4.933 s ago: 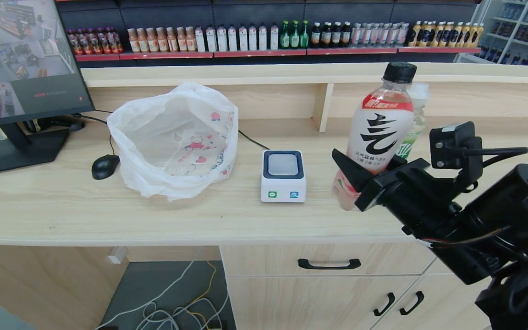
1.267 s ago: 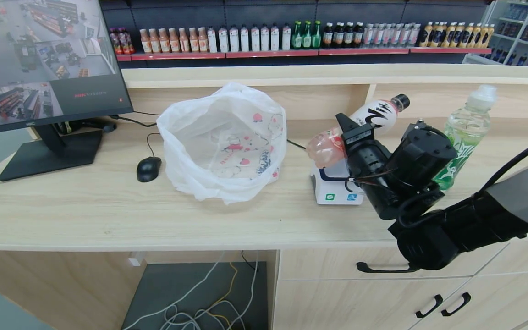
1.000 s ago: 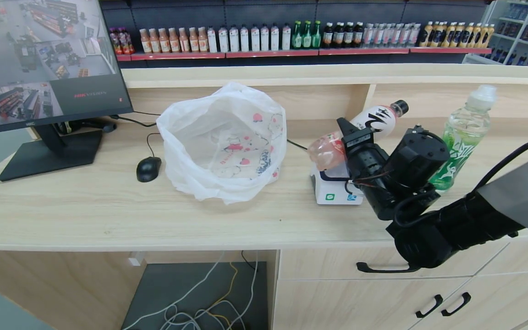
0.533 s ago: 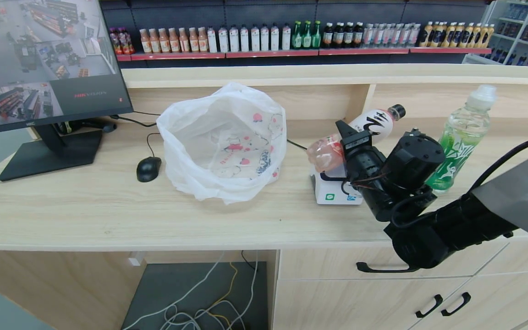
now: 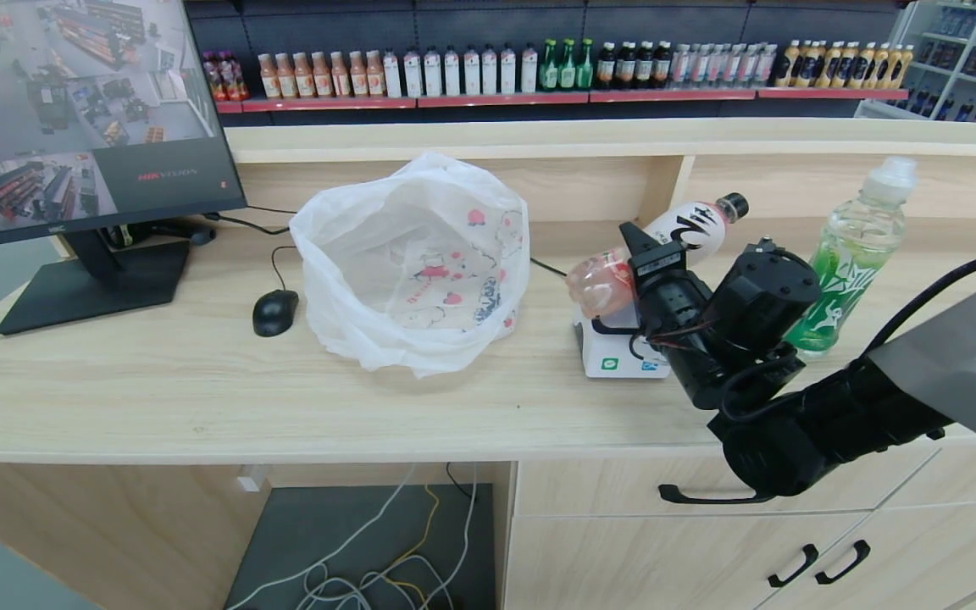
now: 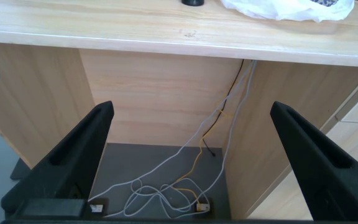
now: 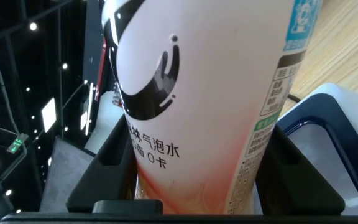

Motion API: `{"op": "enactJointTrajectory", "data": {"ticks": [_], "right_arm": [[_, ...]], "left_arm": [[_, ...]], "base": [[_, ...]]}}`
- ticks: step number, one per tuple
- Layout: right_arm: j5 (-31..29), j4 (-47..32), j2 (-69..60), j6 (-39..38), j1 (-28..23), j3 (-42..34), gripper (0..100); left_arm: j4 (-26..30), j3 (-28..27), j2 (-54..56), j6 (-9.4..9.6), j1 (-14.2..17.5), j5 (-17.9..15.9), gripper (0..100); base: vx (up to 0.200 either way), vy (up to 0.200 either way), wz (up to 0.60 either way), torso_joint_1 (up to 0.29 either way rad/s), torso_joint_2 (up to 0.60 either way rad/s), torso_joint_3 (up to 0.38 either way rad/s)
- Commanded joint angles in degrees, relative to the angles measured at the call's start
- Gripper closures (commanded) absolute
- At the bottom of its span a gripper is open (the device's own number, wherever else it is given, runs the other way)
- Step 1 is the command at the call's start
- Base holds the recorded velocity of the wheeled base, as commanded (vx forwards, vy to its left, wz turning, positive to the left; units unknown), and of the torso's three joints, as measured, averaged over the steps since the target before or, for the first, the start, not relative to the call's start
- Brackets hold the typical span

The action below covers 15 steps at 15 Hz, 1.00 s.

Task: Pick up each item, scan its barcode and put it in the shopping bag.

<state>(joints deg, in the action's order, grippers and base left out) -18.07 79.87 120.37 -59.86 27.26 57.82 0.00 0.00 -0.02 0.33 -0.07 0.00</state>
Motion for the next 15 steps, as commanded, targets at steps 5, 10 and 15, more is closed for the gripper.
{"op": "enactJointTrajectory", "data": {"ticks": [5,10,15], "right_arm": [[0.05,-0.07,0.22,-0.17,-0.19,0.19,100],[-0.04,-0.16,-0.31,-0.17,-0.19,0.36,100],[-0.39,-1.39,-2.68,0.09,0.16,0.28,100]], "left_arm": [[0.00,0.00,0.02,-0.07,-0.01,0.00,0],[0.00,0.00,0.02,0.02,0.07,0.00,0],[0.00,0.00,0.02,0.02,-0.01,0.00,0]], "base": [[0.000,0.000,0.00,0.000,0.00,0.000],[0.000,0.000,0.00,0.000,0.00,0.000],[0.000,0.000,0.00,0.000,0.00,0.000]]}}
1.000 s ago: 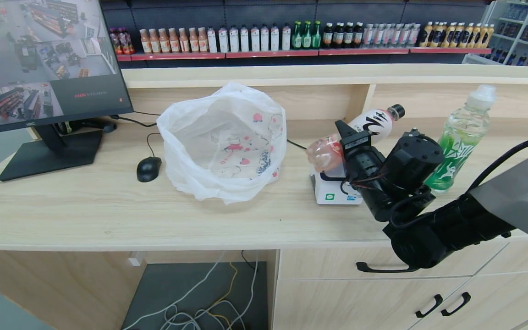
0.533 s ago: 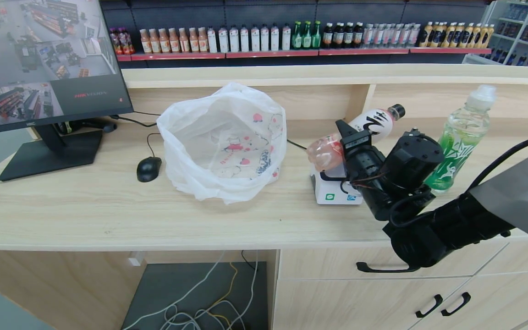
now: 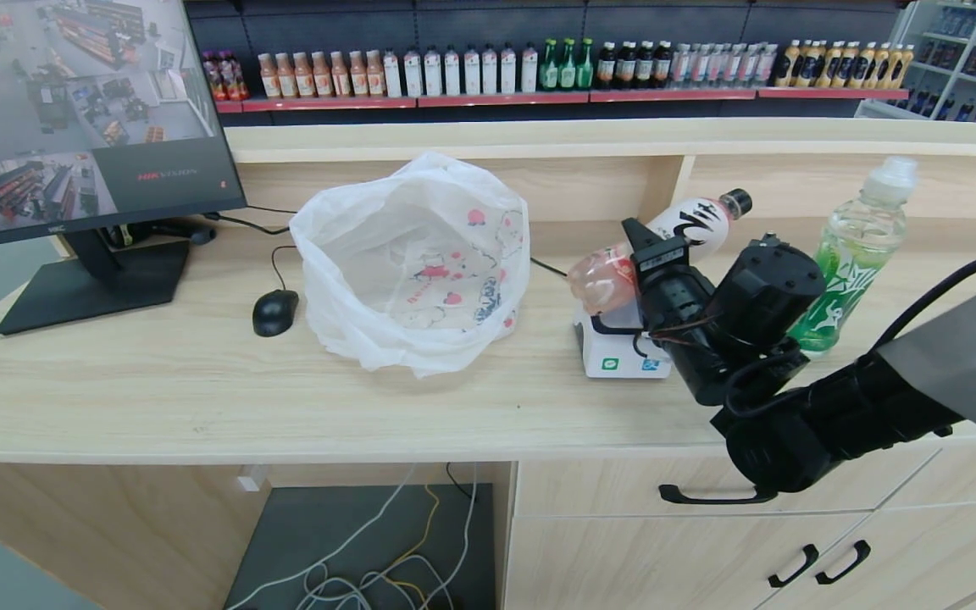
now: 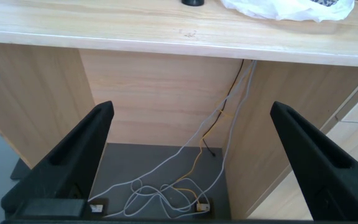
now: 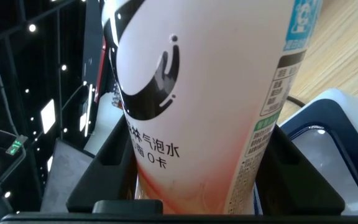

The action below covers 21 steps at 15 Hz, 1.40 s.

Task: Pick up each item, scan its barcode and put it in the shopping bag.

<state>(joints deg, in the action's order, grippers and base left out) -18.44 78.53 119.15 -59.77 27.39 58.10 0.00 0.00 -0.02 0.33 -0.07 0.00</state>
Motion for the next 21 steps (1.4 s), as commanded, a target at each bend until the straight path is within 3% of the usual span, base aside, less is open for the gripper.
{"op": "enactJointTrajectory", "data": {"ticks": [1,13,21], "right_arm": [[-0.01,-0.84,-2.52,0.00,0.12,0.08,100],[0.25,-1.98,-16.67,13.28,0.73,-3.87,100],[0.43,1.10,-23.88,35.25,8.99,-13.19,100]], "left_arm": [[0.00,0.00,0.02,0.02,-0.01,0.00,0],[0.00,0.00,0.02,0.02,0.07,0.00,0],[0.00,0.00,0.02,0.02,-0.01,0.00,0]], "base": [[0.000,0.000,0.00,0.000,0.00,0.000],[0.000,0.000,0.00,0.000,0.00,0.000],[0.000,0.000,0.00,0.000,0.00,0.000]]}}
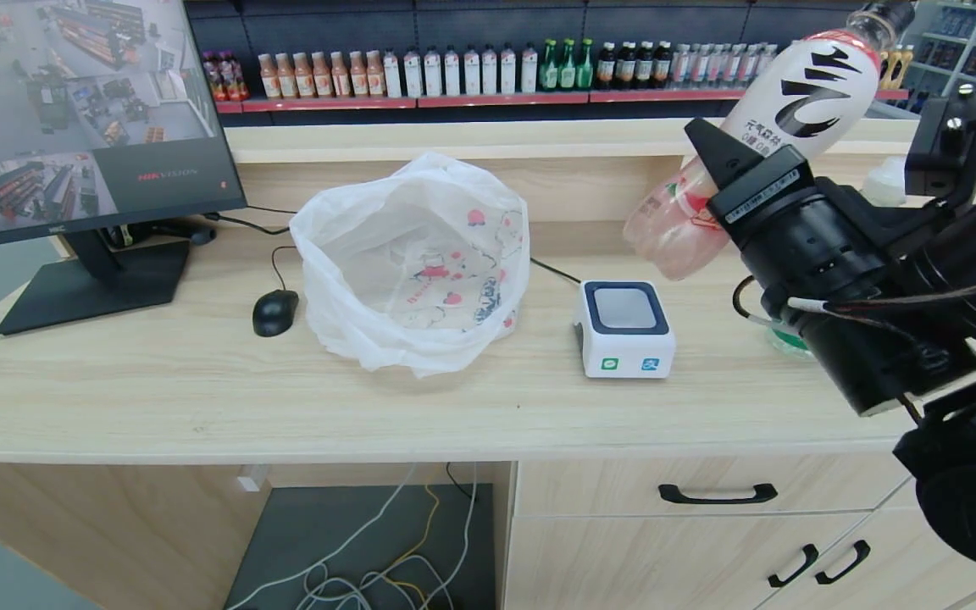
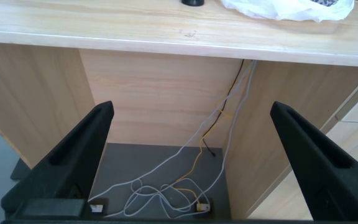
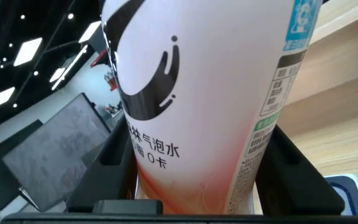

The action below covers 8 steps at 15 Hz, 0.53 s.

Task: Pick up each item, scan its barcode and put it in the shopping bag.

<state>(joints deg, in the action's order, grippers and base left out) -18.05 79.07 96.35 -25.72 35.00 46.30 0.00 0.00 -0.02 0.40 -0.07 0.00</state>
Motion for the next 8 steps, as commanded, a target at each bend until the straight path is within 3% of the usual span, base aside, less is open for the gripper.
{"op": "enactJointTrajectory", "data": {"ticks": [1,5,8], "right_arm": [[0.21,1.09,-1.26,4.28,1.91,-2.18,100],[0.92,5.22,-1.52,17.02,2.27,-7.10,100],[4.69,8.47,-1.61,26.86,2.18,-12.20,100]], "left_arm": [[0.00,0.00,0.02,0.21,-0.01,-0.09,0],[0.00,0.00,0.02,0.21,0.07,0.00,0],[0.00,0.00,0.02,0.21,0.07,0.00,0]], "base": [[0.000,0.000,0.00,0.000,0.00,0.000],[0.000,0.000,0.00,0.000,0.00,0.000],[0.000,0.000,0.00,0.000,0.00,0.000]]}}
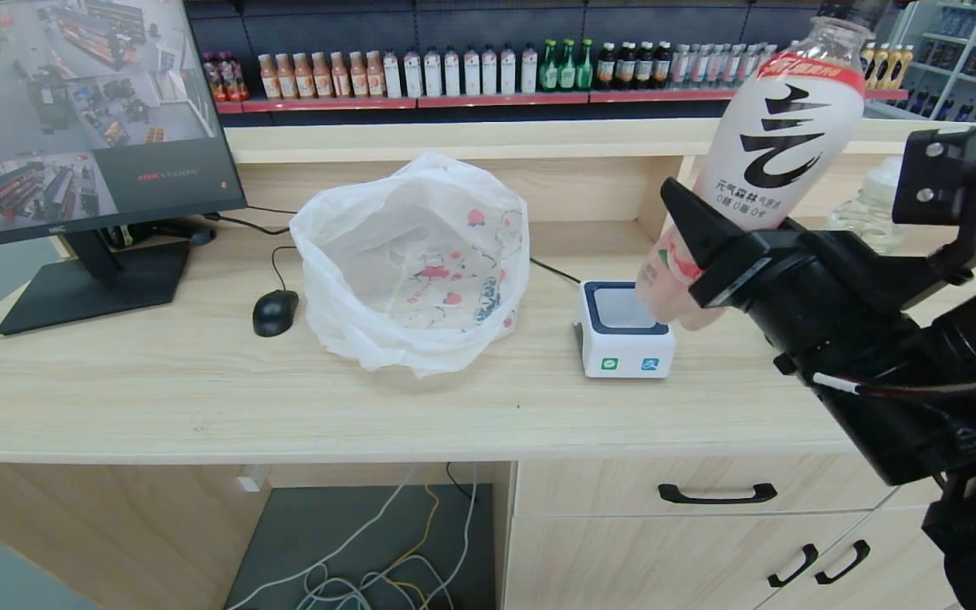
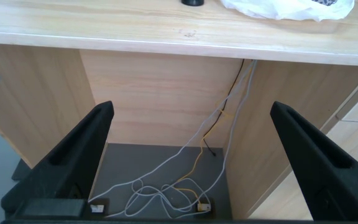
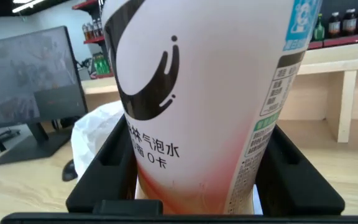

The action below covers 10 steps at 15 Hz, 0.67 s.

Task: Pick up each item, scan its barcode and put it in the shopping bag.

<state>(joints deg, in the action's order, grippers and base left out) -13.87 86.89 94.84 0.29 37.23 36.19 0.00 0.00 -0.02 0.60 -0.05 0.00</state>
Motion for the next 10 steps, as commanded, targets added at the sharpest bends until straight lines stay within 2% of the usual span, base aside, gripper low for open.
{"op": "enactJointTrajectory", "data": {"ticks": [1,5,10], "right_arm": [[0.60,1.26,-0.01,1.90,-0.23,-2.18,100],[0.34,1.35,3.68,2.26,-4.27,3.36,100],[0.43,1.44,3.86,1.99,-6.73,5.47,100]], "left_arm": [[0.00,0.00,0.02,-0.07,0.05,0.00,0],[0.00,0.00,0.02,-0.07,-0.04,0.00,0],[0.00,0.00,0.02,-0.25,-0.04,0.00,0]], "base": [[0.000,0.000,0.00,0.000,0.00,0.000],[0.000,0.000,0.00,0.000,0.00,0.000],[0.000,0.200,0.00,-0.001,0.00,0.000]]}}
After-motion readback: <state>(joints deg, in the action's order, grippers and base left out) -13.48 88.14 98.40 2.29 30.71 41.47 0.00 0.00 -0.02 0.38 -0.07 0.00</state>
